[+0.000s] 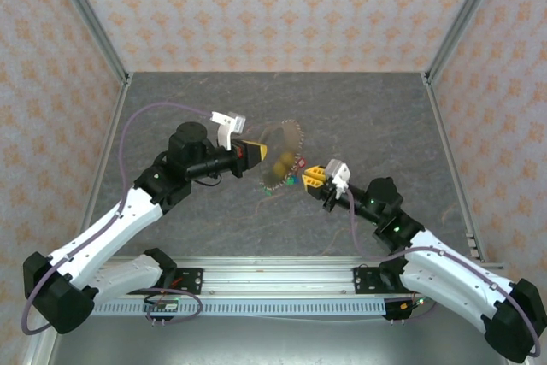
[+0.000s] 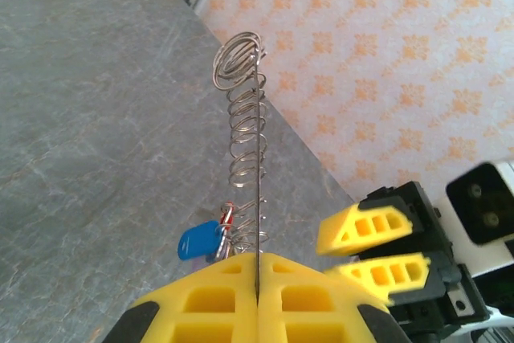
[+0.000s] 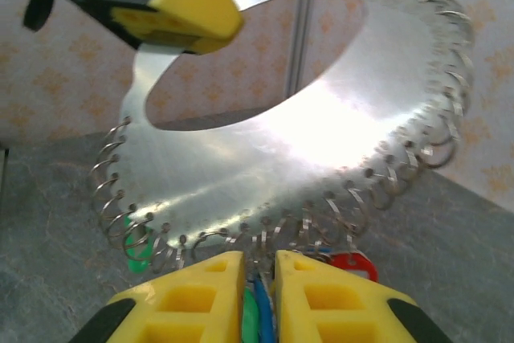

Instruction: Put the keys on the keyring

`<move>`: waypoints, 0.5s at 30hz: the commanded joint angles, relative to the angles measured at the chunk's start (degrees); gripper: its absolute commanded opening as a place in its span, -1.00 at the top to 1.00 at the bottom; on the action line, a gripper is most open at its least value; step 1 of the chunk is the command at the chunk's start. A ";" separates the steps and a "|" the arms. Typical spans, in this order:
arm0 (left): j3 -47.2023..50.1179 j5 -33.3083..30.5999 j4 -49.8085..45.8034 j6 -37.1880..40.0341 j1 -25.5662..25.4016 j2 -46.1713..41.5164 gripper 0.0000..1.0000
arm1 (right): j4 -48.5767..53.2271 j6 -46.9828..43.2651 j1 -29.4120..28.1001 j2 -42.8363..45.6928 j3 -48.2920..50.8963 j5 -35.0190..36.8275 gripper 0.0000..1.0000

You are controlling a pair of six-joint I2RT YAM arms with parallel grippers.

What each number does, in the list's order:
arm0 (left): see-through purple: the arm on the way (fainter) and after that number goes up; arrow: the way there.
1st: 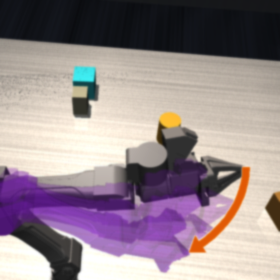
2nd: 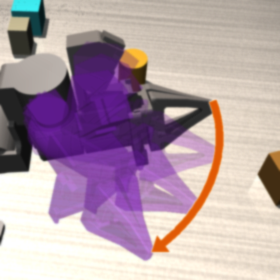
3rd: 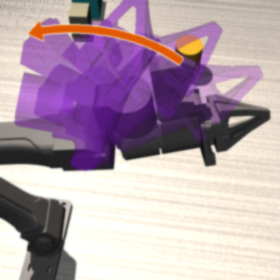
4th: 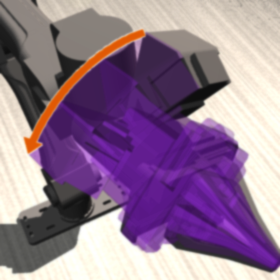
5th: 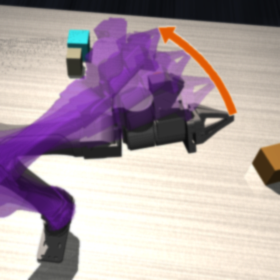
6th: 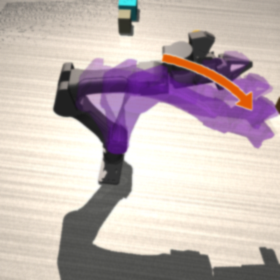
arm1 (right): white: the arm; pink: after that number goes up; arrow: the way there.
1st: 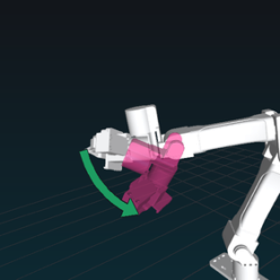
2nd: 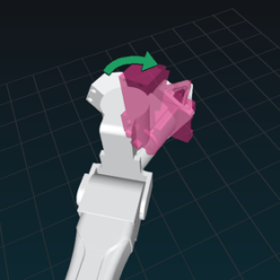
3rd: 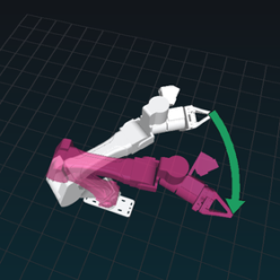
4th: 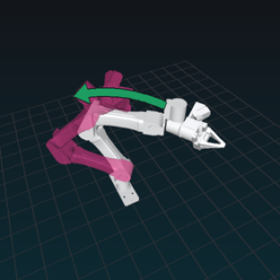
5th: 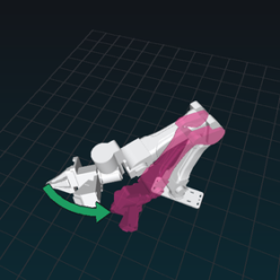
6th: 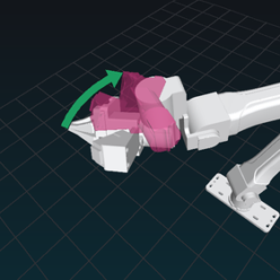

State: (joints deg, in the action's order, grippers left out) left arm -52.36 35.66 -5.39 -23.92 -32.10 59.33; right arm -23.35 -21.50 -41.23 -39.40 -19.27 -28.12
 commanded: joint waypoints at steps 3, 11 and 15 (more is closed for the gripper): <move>-6.60 6.06 4.03 7.07 0.26 -0.01 1.00 | -1.98 -13.45 -5.10 -0.95 -0.38 1.65 0.66; -11.16 8.93 0.95 10.57 0.27 1.76 1.00 | -7.12 -16.41 -8.24 -1.47 1.50 7.19 0.66; -11.36 9.60 1.86 10.37 0.28 1.93 1.00 | -9.21 -16.04 -8.24 -1.08 1.77 7.15 0.64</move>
State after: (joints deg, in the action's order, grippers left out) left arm -61.47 42.94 -5.85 -14.87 -32.10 61.39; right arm -28.16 -36.34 -49.10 -41.15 -17.98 -21.93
